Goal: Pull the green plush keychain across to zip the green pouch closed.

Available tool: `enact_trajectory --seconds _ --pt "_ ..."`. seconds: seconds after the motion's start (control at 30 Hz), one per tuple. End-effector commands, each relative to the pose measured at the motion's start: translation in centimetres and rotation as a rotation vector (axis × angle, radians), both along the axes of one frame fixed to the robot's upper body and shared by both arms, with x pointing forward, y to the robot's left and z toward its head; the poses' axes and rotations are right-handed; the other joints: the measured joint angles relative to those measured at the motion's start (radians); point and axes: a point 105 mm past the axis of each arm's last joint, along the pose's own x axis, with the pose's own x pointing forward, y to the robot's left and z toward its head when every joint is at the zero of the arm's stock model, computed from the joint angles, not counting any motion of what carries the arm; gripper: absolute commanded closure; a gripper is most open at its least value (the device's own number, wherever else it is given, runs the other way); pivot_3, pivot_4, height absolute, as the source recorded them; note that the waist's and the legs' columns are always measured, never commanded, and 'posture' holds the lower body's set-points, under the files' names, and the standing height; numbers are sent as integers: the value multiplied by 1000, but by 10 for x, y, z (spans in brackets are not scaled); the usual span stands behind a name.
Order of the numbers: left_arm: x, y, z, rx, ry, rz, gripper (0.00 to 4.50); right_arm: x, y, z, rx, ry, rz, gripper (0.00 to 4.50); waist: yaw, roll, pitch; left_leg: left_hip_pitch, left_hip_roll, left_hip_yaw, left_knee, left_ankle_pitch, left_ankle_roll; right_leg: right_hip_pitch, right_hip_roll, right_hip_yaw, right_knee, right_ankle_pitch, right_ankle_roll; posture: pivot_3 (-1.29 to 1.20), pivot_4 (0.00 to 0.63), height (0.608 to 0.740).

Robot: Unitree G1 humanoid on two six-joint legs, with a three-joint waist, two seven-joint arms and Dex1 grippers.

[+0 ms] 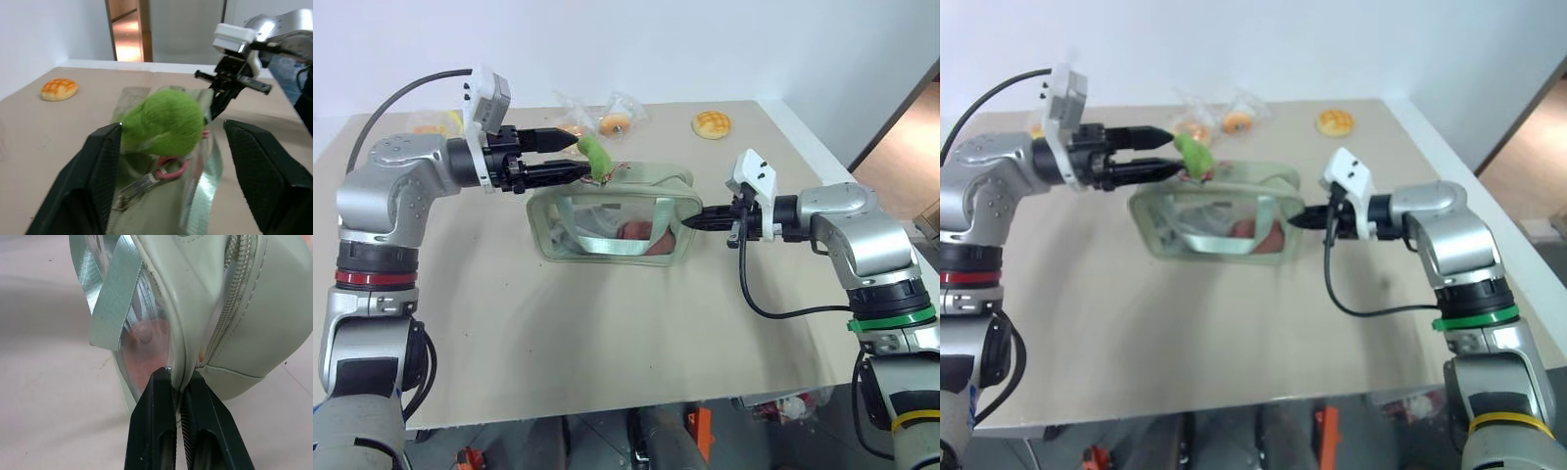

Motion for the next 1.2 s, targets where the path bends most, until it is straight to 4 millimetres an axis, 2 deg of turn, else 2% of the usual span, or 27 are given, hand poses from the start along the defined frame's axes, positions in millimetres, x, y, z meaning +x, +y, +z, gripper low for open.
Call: enact_trajectory --seconds 0.03,0.2,0.33,0.47,0.53,0.63,0.8,1.03,1.2 --pt "-11 22 19 -42 -45 39 1168 -1 3 15 11 -50 23 4500 -5 0 0 0 0 0 0 0 0 0 0 0 0 0 0 0 150 740" --pt "-29 51 15 -30 18 58 1168 -1 3 12 11 -44 27 4500 -11 0 0 1 0 0 -1 0 0 0 0 0 0 0 -1 0 150 740" --pt "-28 75 7 -36 84 132 1168 0 4 11 13 -40 27 4500 -10 0 0 1 0 0 -1 0 0 0 0 0 0 -1 -1 0 150 740" --pt "-37 79 -27 66 167 122 1168 0 5 12 17 -41 29 4500 -11 0 0 2 0 2 -2 0 0 0 0 2 0 -1 -2 0 150 740" --pt "-36 78 -51 130 213 138 1168 -1 6 12 19 -41 30 4500 -10 0 0 2 1 1 -1 0 0 0 0 1 0 -1 -2 0 150 740" --pt "-33 78 -71 161 253 156 1168 -1 6 12 22 -41 30 4500 -10 0 0 2 1 1 -2 0 0 0 0 1 0 -1 -3 0 150 740" --pt "-24 78 -75 116 273 173 1168 -3 5 12 20 -41 31 4500 -10 0 0 2 0 1 -1 0 0 0 0 1 0 -2 -3 0 150 740" --pt "-13 77 -59 71 233 188 1168 -5 3 14 14 -42 26 4500 -9 0 0 1 0 1 -1 0 0 0 0 1 0 -1 -1 0 150 740" --pt "-8 80 -64 89 238 203 1168 -6 1 14 13 -43 20 4500 -9 0 0 1 0 1 -2 0 0 0 0 1 0 -1 -1 0 150 740"
